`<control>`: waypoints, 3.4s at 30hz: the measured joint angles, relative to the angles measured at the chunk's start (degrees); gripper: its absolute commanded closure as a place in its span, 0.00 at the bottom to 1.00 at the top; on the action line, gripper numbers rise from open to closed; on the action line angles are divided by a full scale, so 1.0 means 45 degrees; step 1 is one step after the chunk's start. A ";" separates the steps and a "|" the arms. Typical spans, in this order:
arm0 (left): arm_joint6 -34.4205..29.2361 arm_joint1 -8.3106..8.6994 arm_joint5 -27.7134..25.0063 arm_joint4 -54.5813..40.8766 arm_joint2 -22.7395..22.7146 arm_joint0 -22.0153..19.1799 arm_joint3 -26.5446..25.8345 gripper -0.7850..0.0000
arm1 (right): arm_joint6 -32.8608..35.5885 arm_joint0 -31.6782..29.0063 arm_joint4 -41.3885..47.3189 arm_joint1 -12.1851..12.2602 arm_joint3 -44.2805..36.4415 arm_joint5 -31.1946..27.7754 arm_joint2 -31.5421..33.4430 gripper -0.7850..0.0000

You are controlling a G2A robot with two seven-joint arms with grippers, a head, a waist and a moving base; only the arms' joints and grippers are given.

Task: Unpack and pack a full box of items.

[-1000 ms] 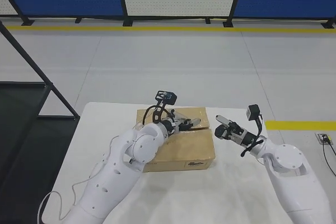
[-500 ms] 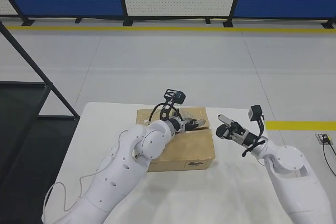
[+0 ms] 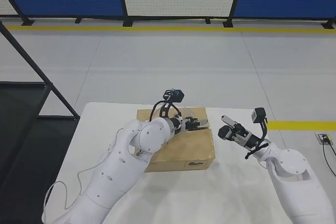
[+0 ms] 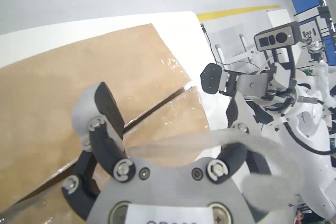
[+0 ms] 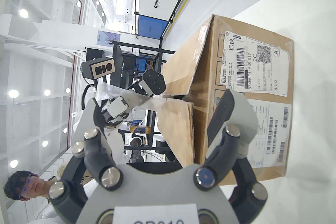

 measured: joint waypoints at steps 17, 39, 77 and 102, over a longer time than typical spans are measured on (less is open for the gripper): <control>-0.0075 -0.0141 -0.0231 -0.0081 0.0064 -0.0122 -0.0157 0.00 | 0.0029 -0.0067 0.0206 0.0069 0.0221 -0.0206 0.0037 0.00; 0.1501 0.0122 -0.0815 -0.2414 -0.2538 0.1418 -0.2812 0.00 | -0.0552 -0.0404 0.0081 0.0205 -0.0069 -0.0825 0.0409 0.00; 0.0414 0.1471 -0.1291 -0.7237 -0.9546 0.7735 -0.5956 0.00 | -0.0981 -0.1331 -0.5554 0.0629 -0.5130 0.1312 0.0173 0.00; 0.1310 0.1375 -0.0144 -0.8767 -0.6953 0.4968 -0.1581 0.00 | -0.2181 -0.2406 -0.6219 0.0715 -0.5105 -0.1748 0.0171 0.00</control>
